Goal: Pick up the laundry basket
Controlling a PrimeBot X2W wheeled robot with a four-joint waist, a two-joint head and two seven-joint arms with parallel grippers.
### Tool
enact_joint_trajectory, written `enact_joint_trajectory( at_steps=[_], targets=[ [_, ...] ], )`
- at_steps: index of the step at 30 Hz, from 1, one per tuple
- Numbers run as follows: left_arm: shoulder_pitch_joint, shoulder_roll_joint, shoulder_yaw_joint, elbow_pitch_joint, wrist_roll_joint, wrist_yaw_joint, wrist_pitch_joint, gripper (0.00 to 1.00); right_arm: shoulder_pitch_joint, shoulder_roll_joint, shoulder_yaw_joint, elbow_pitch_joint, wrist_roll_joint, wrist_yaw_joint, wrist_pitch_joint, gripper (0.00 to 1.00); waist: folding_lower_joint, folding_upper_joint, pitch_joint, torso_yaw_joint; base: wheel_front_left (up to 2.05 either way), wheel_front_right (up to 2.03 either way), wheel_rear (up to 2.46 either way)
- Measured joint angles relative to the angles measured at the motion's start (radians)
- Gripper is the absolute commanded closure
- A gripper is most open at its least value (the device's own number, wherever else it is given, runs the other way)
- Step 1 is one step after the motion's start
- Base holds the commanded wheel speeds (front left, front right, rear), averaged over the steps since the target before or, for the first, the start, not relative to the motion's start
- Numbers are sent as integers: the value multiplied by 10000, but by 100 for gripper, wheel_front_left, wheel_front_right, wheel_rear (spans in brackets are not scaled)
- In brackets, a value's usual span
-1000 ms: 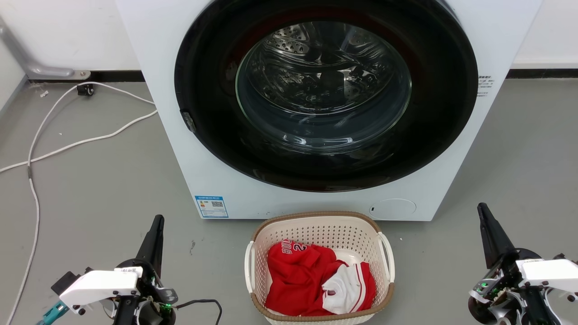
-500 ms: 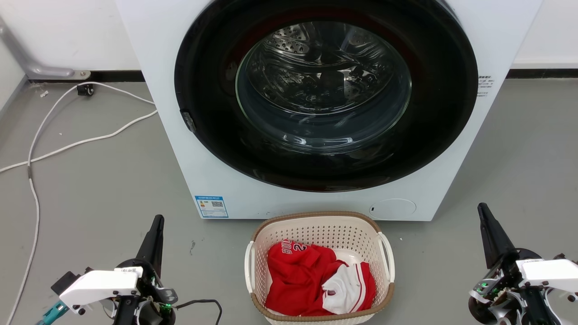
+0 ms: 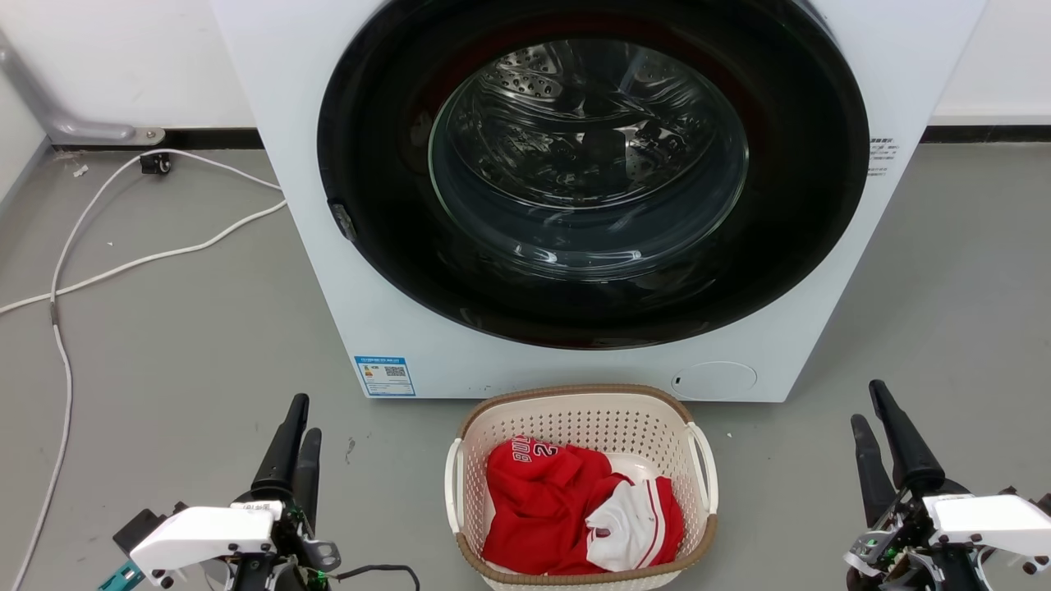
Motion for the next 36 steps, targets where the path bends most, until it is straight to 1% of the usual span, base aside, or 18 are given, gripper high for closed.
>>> enact_joint_trajectory(
  at_steps=[5,9,15,20,31,36],
  targets=[
    [-3,0,-215,-140,355,0,-236,0,9,2,98,-217,-384,0,-226,0,0,0,-8,6,0,0,0],
    [-10,2,-240,-311,970,0,-401,0,61,4,155,-320,-1106,0,-385,0,0,0,-12,12,0,0,0],
    [-42,2,-311,-512,2274,0,-660,0,187,6,138,-529,-2886,0,-654,0,0,0,-14,18,0,0,0],
    [-81,4,-391,-683,3327,8,-848,0,196,8,136,-658,-4151,0,-848,0,0,0,-17,22,0,0,0],
    [-114,8,-731,-805,6257,232,-1243,0,211,13,142,-1058,-6947,0,-1137,0,0,0,-26,18,0,0,0],
    [-155,19,-903,-796,7300,318,-1407,0,226,15,180,-1321,-8002,0,-1152,0,0,0,-29,24,0,0,0]
  ],
)
